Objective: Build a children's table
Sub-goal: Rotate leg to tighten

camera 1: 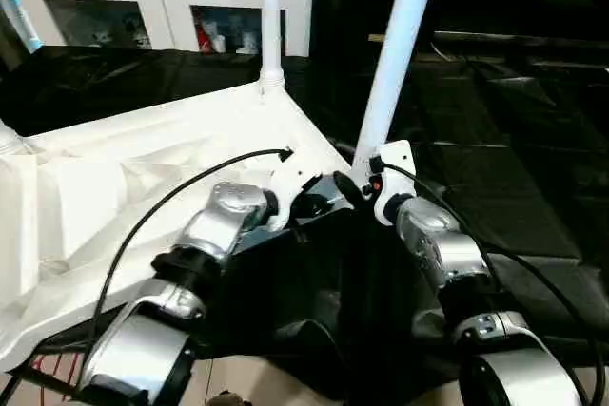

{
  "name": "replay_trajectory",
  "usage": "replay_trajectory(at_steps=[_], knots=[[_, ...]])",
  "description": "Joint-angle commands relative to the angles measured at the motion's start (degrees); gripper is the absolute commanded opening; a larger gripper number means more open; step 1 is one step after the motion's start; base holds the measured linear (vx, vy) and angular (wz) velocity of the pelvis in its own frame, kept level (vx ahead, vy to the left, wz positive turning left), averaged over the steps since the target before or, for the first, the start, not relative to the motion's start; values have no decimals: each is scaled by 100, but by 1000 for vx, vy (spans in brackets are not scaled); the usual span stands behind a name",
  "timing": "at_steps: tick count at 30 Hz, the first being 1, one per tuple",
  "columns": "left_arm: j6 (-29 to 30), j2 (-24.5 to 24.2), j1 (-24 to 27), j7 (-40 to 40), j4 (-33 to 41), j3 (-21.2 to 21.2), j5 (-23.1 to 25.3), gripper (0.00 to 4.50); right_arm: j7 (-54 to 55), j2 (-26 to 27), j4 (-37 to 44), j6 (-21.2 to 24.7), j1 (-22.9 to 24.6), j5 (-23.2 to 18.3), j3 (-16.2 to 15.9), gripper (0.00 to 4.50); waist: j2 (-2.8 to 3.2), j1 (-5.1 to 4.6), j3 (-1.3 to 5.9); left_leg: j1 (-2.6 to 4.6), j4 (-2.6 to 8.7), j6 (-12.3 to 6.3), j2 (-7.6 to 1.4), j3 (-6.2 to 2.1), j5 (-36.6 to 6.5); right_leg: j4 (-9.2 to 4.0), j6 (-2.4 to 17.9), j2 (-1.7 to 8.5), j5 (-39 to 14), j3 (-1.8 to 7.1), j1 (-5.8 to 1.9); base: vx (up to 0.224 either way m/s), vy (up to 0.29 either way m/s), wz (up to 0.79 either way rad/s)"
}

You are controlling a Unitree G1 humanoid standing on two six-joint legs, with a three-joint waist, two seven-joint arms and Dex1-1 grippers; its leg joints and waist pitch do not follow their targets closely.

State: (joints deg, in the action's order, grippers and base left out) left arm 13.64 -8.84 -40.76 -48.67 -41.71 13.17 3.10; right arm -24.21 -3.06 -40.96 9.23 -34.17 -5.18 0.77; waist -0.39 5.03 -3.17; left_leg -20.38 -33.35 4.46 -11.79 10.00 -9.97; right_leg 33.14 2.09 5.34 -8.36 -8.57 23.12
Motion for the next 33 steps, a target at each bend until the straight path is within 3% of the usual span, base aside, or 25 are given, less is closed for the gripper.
replay_trajectory(at_steps=[1, 3, 8, 17, 18, 21, 22, 29, 33], knots=[[-503, 188, 1, -455, 565, 1, -466, 0, -731, 136, 136, 82, 65, -205, -462, 394, -62, 10, 436, 5, 341, -349, -161, -33, -1004, -386, 708, 409, -1800, 379, -371, 0, 0, 0], [-507, 50, 139, -736, 763, 39, -543, 0, -1152, -129, 272, 57, 135, -194, -561, 429, -51, 19, 434, 18, 339, -361, -171, -32, -1061, -394, 716, 417, -1862, 379, -376, 0, 0, 0], [-460, -229, 344, -1296, 1043, 95, -648, 0, -1808, -637, 371, 4, 192, -84, -657, 448, -35, 31, 425, 22, 341, -343, -182, -29, -1106, -388, 767, 405, -1878, 384, -361, 0, 0, 0], [-198, -848, 726, -2349, 1662, 234, -837, 0, -3527, -1441, 1014, 164, 533, -313, -1024, 448, -38, 111, 418, 26, 333, -368, -198, -21, -1138, -394, 751, 406, -1963, 385, -351, 0, 0, 0], [-180, -872, 744, -2390, 1695, 245, -850, 0, -3575, -1446, 1046, 182, 548, -340, -1026, 448, -65, 137, 422, 19, 337, -377, -205, -27, -1127, -380, 721, 412, -2009, 383, -366, 0, 0, 0], [-109, -957, 814, -2534, 1817, 279, -901, 0, -3751, -1458, 1164, 241, 603, -434, -1035, 448, -47, 130, 413, 29, 341, -353, -209, -25, -1159, -386, 738, 396, -2025, 381, -333, 0, 0, 0], [-78, -999, 855, -2612, 1885, 294, -912, 0, -3856, -1467, 1229, 273, 643, -473, -1052, 420, -65, 131, 412, 32, 344, -324, -208, -32, -1182, -391, 725, 406, -2086, 378, -341, 0, 0, 0], [-54, -1113, 967, -2669, 1993, 352, -823, 0, -4068, -1488, 1392, 314, 783, -520, -1128, 373, -78, 123, 411, 17, 342, -303, -187, -37, -1140, -415, 586, 406, -2251, 375, -346, 0, 0, 0], [-52, -1105, 947, -2627, 1965, 347, -816, 0, -4053, -1465, 1400, 318, 789, -539, -1117, 343, -69, 114, 412, 26, 336, -321, -186, -31, -1155, -420, 625, 402, -2207, 373, -338, 0, 0, 0]])
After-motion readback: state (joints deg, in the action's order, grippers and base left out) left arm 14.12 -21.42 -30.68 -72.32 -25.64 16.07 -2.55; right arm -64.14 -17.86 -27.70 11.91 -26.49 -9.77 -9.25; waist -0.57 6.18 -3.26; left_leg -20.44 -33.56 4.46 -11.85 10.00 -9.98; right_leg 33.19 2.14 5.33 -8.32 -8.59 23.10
